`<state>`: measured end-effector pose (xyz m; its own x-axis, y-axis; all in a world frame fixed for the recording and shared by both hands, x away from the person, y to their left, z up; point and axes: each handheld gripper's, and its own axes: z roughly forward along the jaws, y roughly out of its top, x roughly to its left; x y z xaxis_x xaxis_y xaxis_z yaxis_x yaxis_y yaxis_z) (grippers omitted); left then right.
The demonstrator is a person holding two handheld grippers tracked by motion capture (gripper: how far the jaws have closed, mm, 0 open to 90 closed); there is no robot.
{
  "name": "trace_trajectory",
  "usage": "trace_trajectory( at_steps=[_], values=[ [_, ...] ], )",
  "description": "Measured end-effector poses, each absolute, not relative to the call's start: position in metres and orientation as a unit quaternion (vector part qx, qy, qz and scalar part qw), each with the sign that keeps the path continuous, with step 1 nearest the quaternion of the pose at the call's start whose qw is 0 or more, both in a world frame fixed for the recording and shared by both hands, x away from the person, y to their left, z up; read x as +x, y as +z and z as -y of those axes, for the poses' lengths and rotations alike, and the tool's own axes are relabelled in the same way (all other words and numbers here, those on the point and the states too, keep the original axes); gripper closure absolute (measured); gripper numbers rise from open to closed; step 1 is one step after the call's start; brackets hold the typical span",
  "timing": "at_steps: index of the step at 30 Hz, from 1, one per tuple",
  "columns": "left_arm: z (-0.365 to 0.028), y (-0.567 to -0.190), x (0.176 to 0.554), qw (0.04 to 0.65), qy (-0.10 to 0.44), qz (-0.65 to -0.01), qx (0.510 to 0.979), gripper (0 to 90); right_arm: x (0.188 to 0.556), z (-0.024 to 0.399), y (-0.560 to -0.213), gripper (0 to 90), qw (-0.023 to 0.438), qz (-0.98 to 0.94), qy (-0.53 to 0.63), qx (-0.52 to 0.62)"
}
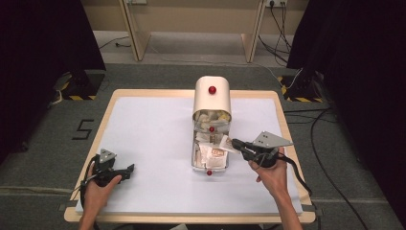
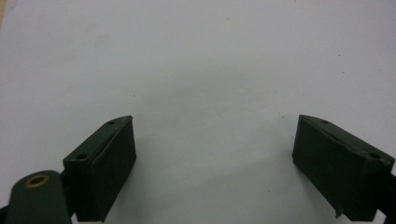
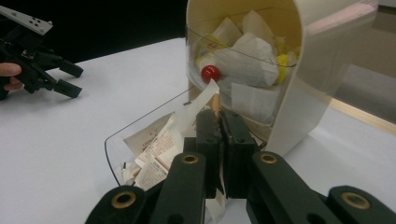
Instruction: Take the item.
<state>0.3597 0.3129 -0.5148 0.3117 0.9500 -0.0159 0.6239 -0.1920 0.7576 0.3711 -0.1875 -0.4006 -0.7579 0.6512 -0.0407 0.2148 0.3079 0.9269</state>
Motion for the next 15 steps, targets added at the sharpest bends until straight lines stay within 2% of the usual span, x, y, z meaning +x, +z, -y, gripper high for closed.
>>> trace_trajectory(
  at_steps=[15],
  values=[
    [-0.313, -0.515, 0.36, 0.342, 0.239, -0.536, 0.734, 12.5, 0.369, 0.205, -0.399, 87.2, 0.221, -0.772, 0.518, 0.295]
  ],
)
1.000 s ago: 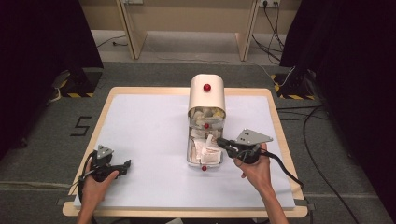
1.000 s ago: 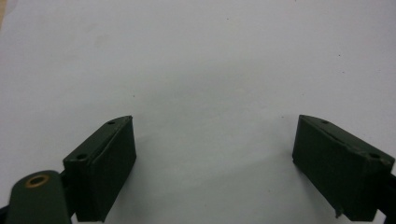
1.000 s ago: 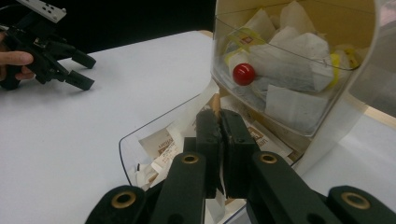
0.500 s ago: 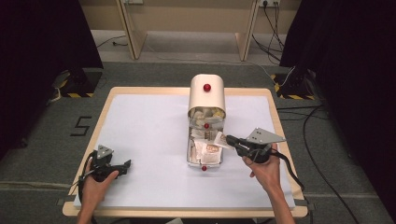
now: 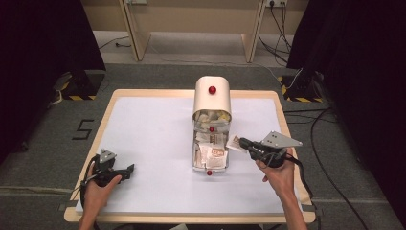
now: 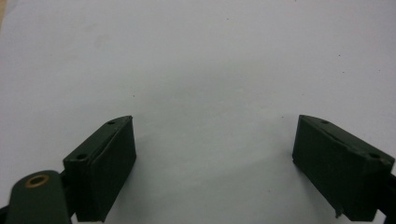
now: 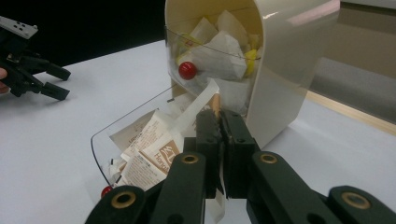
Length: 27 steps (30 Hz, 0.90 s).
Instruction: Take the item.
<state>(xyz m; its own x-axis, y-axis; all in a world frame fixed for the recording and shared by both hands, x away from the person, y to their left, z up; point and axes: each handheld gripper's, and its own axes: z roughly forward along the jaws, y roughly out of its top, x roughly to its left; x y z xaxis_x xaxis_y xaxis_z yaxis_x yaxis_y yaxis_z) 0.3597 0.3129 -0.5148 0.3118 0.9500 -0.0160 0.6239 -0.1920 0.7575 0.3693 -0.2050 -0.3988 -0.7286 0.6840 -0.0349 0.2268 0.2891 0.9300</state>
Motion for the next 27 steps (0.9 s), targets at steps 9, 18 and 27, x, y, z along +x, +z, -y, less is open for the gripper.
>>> trace_trajectory(
  at_steps=[9, 18, 27],
  values=[
    [-0.313, -0.515, 0.36, 0.342, 0.239, -0.536, 0.734, 12.5, 0.37, 0.214, -0.401, 87.2, 0.226, -0.77, 0.513, 0.306],
    [-0.313, -0.515, 0.36, 0.342, 0.239, -0.536, 0.734, 12.5, 0.37, 0.226, -0.404, 87.1, 0.229, -0.765, 0.51, 0.32],
    [-0.313, -0.515, 0.36, 0.342, 0.239, -0.536, 0.734, 12.5, 0.371, 0.237, -0.409, 87.0, 0.232, -0.761, 0.505, 0.335]
  ],
)
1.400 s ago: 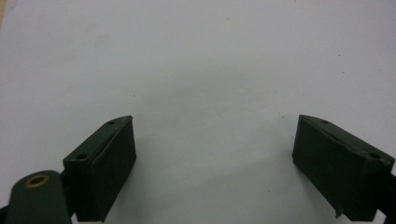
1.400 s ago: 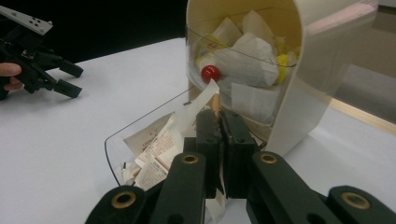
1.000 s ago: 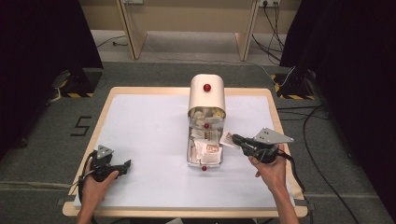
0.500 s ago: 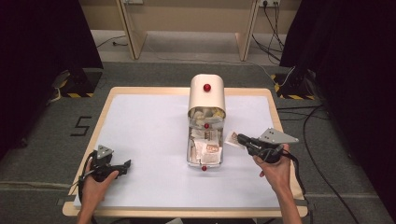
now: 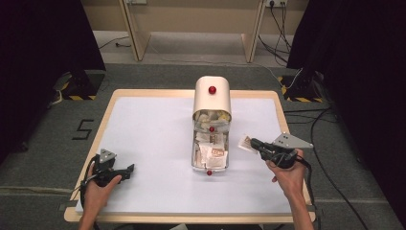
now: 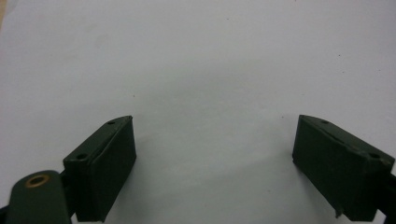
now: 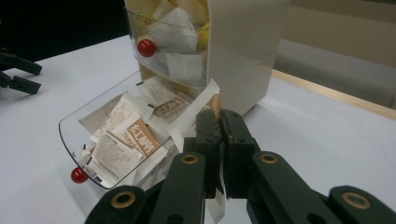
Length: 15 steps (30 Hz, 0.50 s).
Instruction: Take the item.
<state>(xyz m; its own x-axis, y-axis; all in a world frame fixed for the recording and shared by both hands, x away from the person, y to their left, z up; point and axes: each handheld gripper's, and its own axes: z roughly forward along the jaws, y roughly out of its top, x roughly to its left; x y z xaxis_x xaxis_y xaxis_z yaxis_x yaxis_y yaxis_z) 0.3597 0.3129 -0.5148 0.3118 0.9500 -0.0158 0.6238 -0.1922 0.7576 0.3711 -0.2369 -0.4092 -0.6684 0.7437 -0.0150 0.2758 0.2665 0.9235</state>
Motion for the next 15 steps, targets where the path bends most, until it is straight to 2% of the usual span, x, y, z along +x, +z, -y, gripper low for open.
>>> trace_trajectory(
  at_steps=[15],
  values=[
    [-0.313, -0.515, 0.36, 0.342, 0.239, -0.536, 0.734, 12.6, 0.373, 0.253, -0.418, 86.9, 0.233, -0.756, 0.496, 0.358]
  ],
)
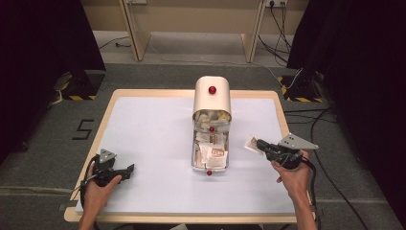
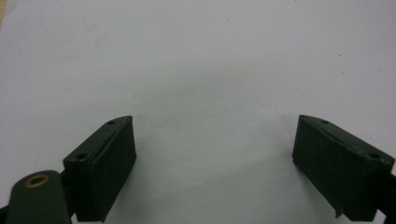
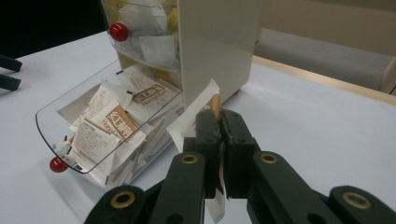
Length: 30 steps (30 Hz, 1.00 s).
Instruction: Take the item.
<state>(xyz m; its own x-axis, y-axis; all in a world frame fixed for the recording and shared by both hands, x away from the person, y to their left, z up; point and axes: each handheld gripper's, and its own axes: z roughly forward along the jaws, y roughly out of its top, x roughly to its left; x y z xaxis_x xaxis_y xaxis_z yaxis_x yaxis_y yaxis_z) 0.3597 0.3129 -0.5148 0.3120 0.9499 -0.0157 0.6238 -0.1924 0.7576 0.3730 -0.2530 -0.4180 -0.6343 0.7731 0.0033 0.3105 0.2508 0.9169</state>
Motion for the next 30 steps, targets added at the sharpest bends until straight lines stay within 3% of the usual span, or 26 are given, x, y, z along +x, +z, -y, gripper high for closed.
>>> trace_trajectory(
  at_steps=[30],
  values=[
    [-0.313, -0.515, 0.36, 0.342, 0.239, -0.536, 0.734, 12.5, 0.381, 0.271, -0.438, 86.7, 0.235, -0.756, 0.468, 0.392]
  ],
)
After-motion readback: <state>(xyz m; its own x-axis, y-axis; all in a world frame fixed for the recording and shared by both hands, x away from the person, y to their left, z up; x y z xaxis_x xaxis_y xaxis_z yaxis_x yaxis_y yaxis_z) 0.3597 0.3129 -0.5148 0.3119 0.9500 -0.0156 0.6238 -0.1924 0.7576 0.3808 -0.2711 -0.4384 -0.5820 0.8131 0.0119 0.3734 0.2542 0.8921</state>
